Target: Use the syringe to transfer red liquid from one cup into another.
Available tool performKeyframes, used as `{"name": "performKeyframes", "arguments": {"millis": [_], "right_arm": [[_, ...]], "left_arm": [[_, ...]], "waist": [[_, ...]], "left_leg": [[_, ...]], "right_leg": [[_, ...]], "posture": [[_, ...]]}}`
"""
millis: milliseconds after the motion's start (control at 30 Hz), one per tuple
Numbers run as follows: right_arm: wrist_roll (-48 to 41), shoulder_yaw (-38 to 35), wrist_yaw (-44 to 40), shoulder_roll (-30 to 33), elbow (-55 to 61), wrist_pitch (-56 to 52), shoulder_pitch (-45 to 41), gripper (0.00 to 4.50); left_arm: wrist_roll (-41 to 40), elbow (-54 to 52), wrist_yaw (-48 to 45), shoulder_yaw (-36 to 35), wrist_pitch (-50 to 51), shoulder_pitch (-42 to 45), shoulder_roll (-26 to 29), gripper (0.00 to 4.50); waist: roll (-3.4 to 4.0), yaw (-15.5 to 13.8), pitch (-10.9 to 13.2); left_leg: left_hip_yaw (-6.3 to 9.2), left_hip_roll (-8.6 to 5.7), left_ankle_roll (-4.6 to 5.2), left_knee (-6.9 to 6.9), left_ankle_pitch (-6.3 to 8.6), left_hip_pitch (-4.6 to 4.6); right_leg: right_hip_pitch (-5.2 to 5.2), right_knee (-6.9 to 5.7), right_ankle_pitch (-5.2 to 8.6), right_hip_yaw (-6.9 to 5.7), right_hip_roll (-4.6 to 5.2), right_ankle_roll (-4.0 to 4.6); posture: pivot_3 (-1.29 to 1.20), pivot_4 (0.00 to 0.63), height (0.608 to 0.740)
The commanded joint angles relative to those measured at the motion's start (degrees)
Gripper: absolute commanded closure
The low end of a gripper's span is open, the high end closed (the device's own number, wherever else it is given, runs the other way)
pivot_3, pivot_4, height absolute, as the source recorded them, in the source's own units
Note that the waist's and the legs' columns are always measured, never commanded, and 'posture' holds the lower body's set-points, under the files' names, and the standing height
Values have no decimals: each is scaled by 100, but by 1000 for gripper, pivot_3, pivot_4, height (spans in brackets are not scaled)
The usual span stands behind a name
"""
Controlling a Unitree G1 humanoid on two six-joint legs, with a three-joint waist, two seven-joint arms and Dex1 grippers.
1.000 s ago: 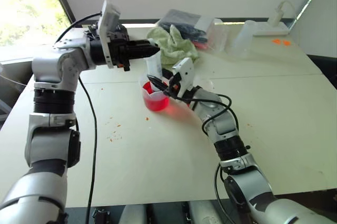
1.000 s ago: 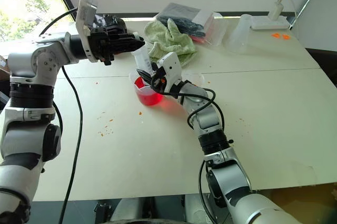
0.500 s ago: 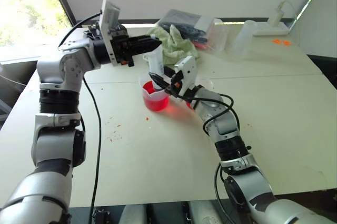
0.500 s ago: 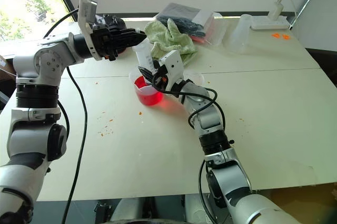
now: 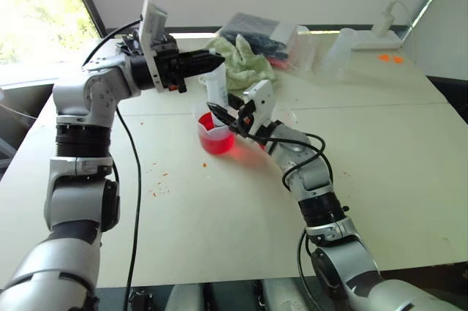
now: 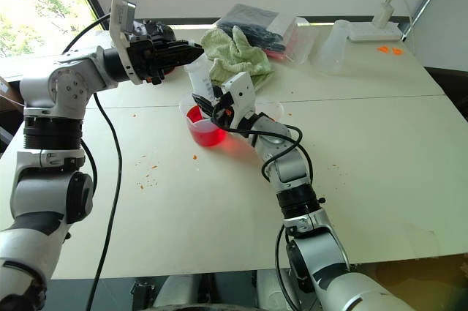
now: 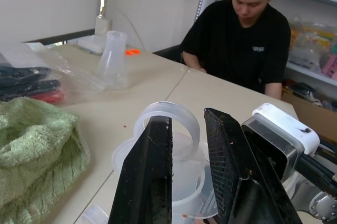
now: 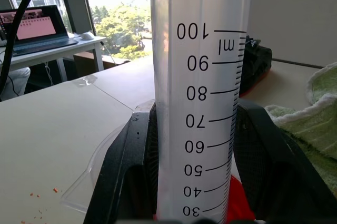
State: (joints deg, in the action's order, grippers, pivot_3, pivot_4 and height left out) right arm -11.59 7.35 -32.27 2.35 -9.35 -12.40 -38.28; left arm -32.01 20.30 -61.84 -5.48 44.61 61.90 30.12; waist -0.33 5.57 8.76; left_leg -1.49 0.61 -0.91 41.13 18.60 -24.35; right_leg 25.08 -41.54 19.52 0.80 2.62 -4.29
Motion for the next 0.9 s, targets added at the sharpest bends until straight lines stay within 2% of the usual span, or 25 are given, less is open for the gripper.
{"name": "performKeyframes", "arguments": {"millis": [33, 900], "right_arm": [[-14, 316, -173, -85, 354, -36, 106, 3088], [12, 443, -154, -127, 547, -162, 282, 3088]], "left_arm": [[-50, 34, 83, -236, -279, 467, 53, 3510], [37, 424, 70, -269, -572, 839, 61, 3510]], "waist": [[0, -1, 0], [0, -8, 0]], "left_leg": [[0, 0, 0, 0, 0, 0], [0, -1, 0, 0, 0, 0]], "right_leg": [[0, 0, 0, 0, 0, 0], [0, 0, 0, 0, 1, 0]], "posture": [[0, 150, 711], [0, 150, 711]]}}
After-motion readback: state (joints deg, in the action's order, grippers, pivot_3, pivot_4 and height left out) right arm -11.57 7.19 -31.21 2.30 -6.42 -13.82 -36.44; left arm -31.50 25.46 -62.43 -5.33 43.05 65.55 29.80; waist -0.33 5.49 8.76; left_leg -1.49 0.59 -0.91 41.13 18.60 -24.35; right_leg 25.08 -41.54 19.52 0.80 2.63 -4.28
